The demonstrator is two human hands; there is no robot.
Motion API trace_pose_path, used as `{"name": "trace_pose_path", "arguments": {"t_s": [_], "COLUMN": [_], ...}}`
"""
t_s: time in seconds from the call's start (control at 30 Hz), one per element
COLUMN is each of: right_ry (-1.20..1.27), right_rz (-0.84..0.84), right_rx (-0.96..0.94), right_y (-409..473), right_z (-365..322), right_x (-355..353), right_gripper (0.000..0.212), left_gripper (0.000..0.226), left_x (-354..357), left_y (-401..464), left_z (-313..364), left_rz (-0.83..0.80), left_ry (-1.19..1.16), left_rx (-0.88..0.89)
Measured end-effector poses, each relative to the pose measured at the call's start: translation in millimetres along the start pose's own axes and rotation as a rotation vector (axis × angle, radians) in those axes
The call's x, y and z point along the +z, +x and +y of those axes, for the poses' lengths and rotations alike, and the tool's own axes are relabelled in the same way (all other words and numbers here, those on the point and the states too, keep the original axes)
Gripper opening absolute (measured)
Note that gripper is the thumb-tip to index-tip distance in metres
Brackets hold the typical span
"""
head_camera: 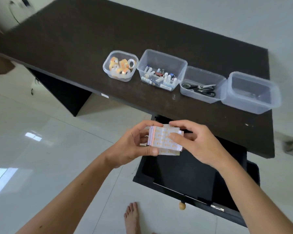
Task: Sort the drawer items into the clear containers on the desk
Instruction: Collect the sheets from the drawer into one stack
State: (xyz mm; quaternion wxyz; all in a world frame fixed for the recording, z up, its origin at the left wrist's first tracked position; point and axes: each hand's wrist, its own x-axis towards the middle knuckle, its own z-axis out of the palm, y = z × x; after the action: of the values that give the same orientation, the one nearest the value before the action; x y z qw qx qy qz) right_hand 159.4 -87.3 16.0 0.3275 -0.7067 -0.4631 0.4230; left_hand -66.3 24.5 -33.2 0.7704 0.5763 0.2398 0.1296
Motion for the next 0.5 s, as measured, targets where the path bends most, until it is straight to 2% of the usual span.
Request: {"name": "trace_pose_path", "arguments": {"t_s": [0.07, 0.17, 0.3, 0.43, 0.5], "right_ry": [-0.011, -0.006, 0.01, 0.073, 0.094], "right_rz": [0.003, 0.038, 0.152, 0.272, 0.317], "right_rx": [0.005, 0.016, 0.046, 0.097, 0.137], "right_y": [-15, -39, -70, -84, -87], "right_z": [-15, -39, -55, -52, -48], "right_x": [-15, -36, -58, -79, -92], "right_gripper": [0.042, 0.041, 0.048, 0.065, 0.067], "left_gripper": [0.064, 0.049, 0.066, 0.07, 0.066], "left_x": [19, 52, 88, 110, 120], "left_y": [-8, -12, -3, 20, 33], "left_z": [24, 59, 86, 103, 112], "left_rz": [0.01, 0.101, 0.185, 0.163, 0.134], "left_ry": [-0.052, -0.051, -0.051, -0.038, -0.035], "left_rx": [-0.011, -0.009, -0.084, -0.13, -0.132]}}
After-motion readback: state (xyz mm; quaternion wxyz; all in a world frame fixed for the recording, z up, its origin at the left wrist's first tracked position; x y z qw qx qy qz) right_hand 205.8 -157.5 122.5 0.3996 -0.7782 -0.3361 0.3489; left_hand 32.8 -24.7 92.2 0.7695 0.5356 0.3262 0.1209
